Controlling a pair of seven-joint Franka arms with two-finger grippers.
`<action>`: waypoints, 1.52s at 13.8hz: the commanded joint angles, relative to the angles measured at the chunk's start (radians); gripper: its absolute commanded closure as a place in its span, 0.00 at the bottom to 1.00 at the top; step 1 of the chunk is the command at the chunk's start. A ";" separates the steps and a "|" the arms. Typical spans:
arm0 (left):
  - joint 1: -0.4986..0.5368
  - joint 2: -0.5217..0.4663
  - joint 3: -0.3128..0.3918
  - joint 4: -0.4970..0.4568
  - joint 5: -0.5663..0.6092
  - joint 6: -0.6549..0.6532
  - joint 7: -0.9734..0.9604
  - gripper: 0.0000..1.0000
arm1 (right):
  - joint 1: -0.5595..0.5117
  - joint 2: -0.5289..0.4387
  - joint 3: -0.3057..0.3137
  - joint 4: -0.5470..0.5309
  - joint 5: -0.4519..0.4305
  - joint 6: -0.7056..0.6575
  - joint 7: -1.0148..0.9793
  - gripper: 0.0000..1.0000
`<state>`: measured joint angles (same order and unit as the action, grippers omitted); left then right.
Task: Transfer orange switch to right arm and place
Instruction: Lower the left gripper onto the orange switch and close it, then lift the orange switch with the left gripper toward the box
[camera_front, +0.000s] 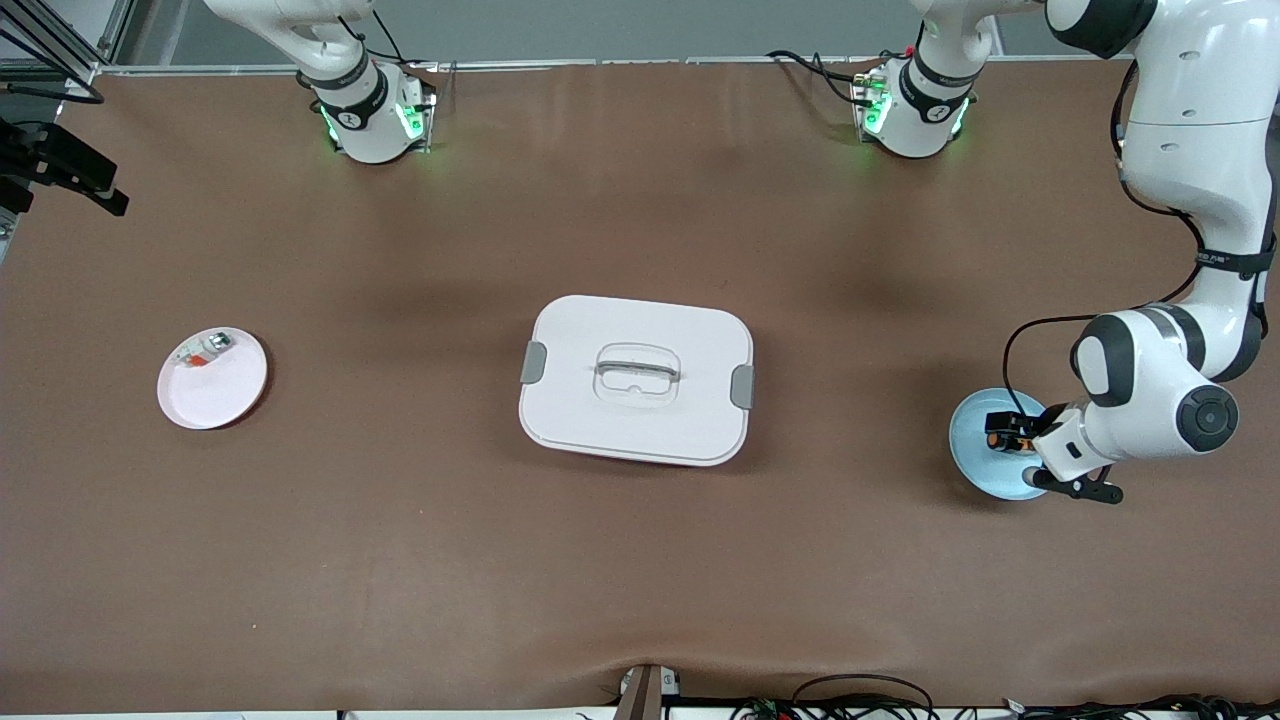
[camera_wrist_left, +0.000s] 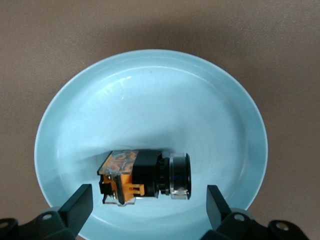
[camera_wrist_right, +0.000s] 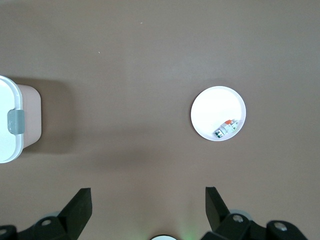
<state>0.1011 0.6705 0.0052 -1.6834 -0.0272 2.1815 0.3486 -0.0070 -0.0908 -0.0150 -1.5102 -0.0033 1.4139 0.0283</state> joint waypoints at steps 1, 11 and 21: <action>0.008 0.015 -0.001 0.002 -0.020 0.033 0.006 0.00 | 0.002 -0.026 0.001 -0.024 0.009 0.008 0.013 0.00; 0.006 0.023 -0.001 -0.022 -0.022 0.080 0.003 0.00 | 0.002 -0.026 0.001 -0.024 0.009 0.007 0.013 0.00; 0.002 0.018 -0.001 -0.022 -0.036 0.078 -0.031 0.62 | 0.002 -0.026 0.001 -0.024 0.008 0.008 0.013 0.00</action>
<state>0.1046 0.6968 0.0052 -1.6992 -0.0416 2.2473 0.3196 -0.0070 -0.0908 -0.0149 -1.5102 -0.0033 1.4139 0.0283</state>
